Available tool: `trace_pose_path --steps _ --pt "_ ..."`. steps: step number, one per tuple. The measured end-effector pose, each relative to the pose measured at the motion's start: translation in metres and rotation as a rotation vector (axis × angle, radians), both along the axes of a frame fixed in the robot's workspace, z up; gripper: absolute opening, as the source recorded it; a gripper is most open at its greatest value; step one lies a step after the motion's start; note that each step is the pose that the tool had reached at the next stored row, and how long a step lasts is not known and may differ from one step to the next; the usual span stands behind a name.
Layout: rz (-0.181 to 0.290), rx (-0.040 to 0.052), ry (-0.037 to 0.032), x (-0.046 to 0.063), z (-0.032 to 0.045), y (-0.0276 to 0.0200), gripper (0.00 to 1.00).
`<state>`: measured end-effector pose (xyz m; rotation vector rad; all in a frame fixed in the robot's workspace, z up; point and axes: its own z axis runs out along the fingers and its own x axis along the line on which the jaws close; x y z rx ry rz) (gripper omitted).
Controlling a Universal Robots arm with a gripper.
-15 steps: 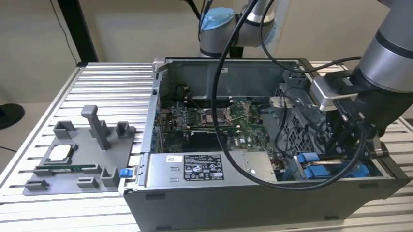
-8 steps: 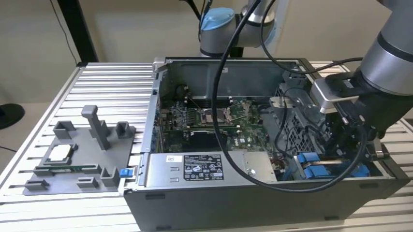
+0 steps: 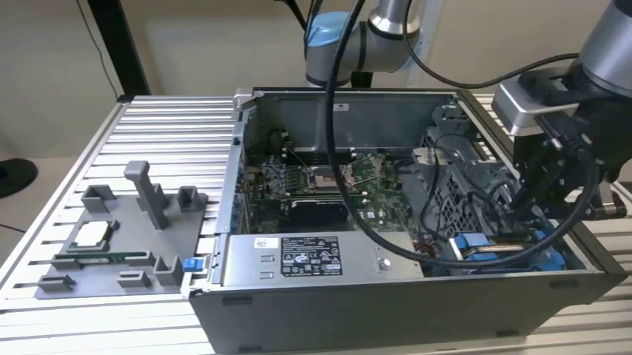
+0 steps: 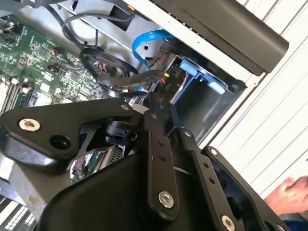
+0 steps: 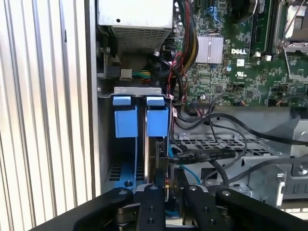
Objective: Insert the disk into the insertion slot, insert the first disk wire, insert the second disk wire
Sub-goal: 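Insert the second disk wire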
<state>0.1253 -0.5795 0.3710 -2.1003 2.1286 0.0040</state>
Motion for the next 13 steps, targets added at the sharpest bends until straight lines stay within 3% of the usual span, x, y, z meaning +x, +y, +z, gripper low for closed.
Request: trace_pose_path --steps 3,7,13 --pt "0.000 0.0001 0.0001 0.000 0.0124 0.0000 1.00" --pt "0.000 -0.0002 0.0001 0.000 0.0194 0.0000 1.00" --pt "0.000 0.0000 0.0001 0.000 0.0202 0.0000 1.00"
